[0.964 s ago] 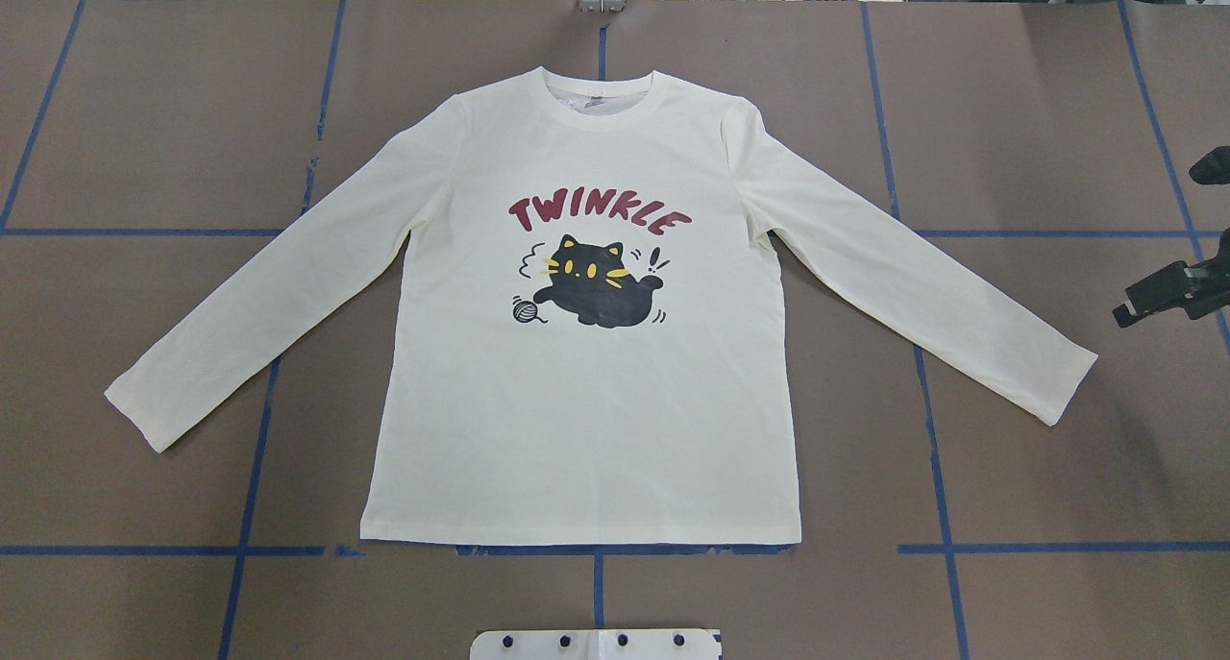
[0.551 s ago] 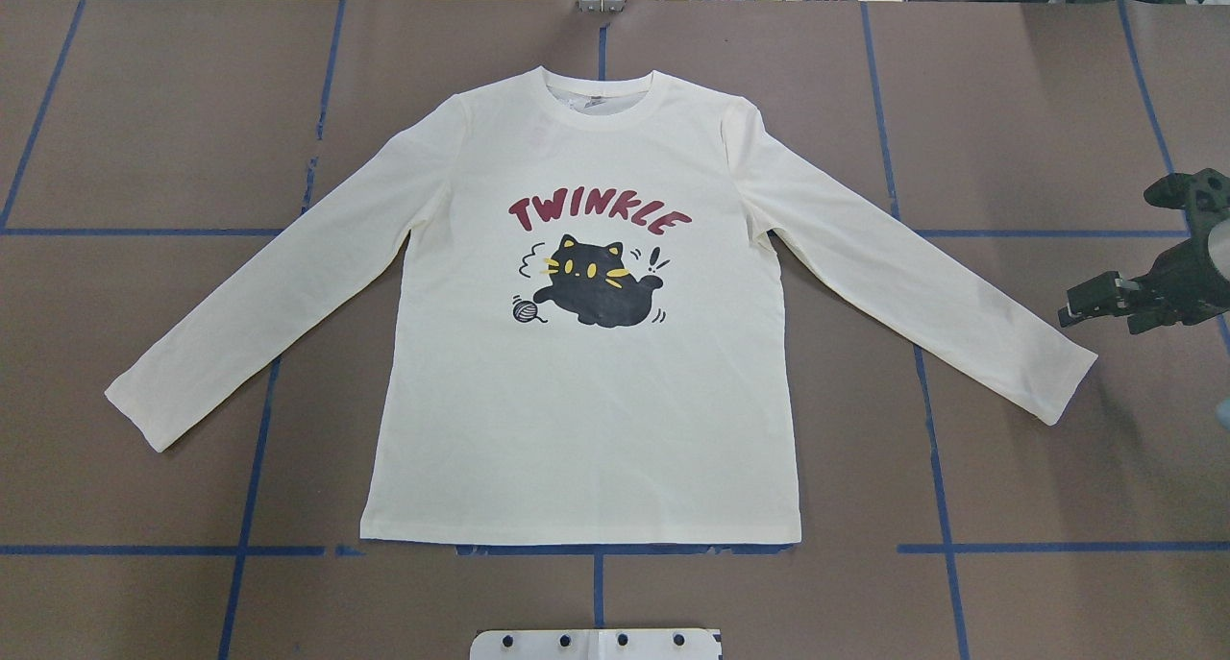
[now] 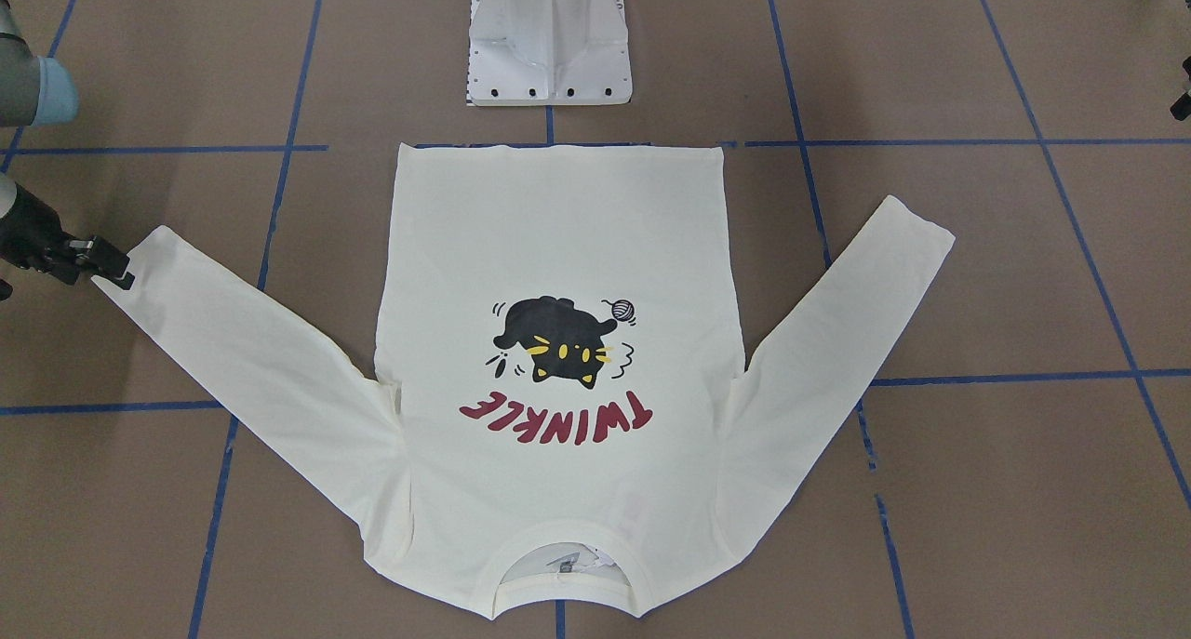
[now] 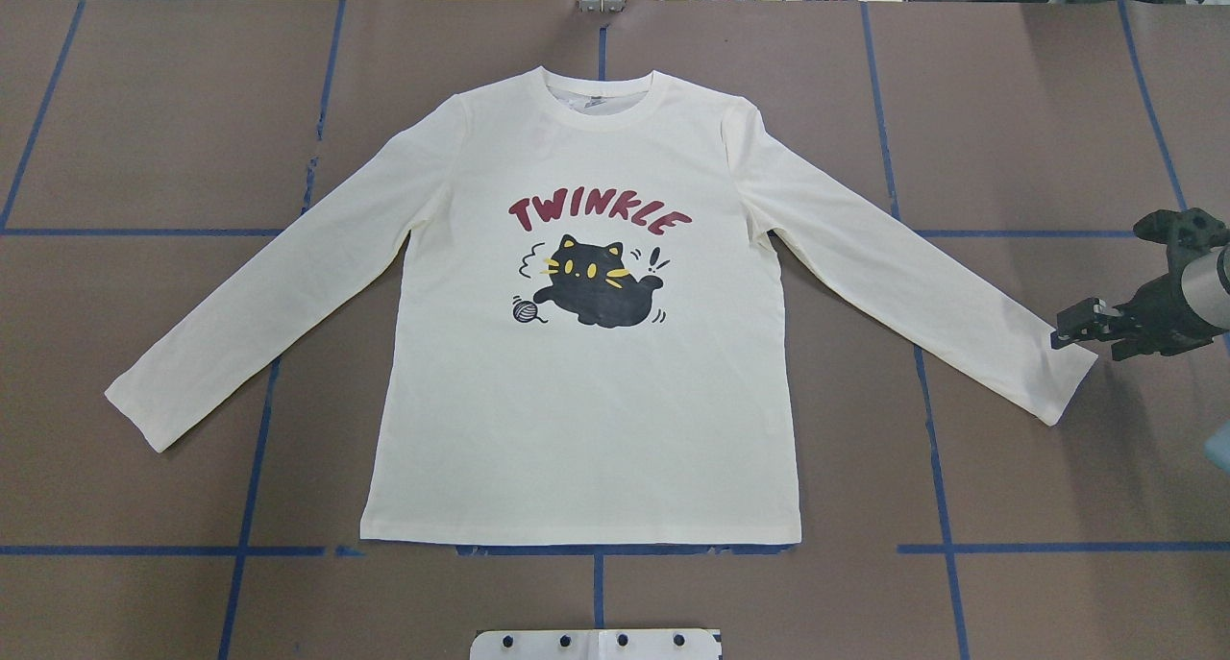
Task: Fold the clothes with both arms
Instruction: 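Move the right gripper in toward the sleeve nearest it, then grasp the sleeve cuff with the right gripper and fold it across the chest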
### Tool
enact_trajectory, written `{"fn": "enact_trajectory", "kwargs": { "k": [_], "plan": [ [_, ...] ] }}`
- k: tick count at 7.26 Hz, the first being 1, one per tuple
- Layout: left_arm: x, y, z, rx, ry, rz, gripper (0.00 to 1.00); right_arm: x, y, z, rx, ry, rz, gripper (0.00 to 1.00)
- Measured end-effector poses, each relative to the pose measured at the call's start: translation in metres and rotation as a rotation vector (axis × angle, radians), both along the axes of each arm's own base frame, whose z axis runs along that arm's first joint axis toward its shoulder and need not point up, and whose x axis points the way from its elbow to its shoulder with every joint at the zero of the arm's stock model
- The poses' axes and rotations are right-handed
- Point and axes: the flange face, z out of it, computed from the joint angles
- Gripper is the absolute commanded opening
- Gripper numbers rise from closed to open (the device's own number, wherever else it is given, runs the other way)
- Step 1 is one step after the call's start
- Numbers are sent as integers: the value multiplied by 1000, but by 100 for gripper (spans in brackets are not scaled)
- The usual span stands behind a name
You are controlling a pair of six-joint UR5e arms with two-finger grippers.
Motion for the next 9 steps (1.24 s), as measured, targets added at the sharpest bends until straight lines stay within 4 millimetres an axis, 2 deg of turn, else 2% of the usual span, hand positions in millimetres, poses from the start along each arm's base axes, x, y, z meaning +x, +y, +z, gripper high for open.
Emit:
{"fn": "enact_trajectory", "kwargs": {
  "k": [1,3,7,8,9],
  "plan": [
    [0,0,0,0,0,0,100,0,1,4,-7,4,1,0],
    [0,0,0,-1,0,0,100,0,1,5,-4,3,-6,0],
    [0,1,2,-5,1,1,100,10,16,-15,29,-39,-15,0],
    [0,1,2,-6,1,1,100,8,16,-29,41,-64,-15,0],
    [0,1,2,-6,1,1,100,-3,6,-63,43,-115,-2,0]
  ]
}}
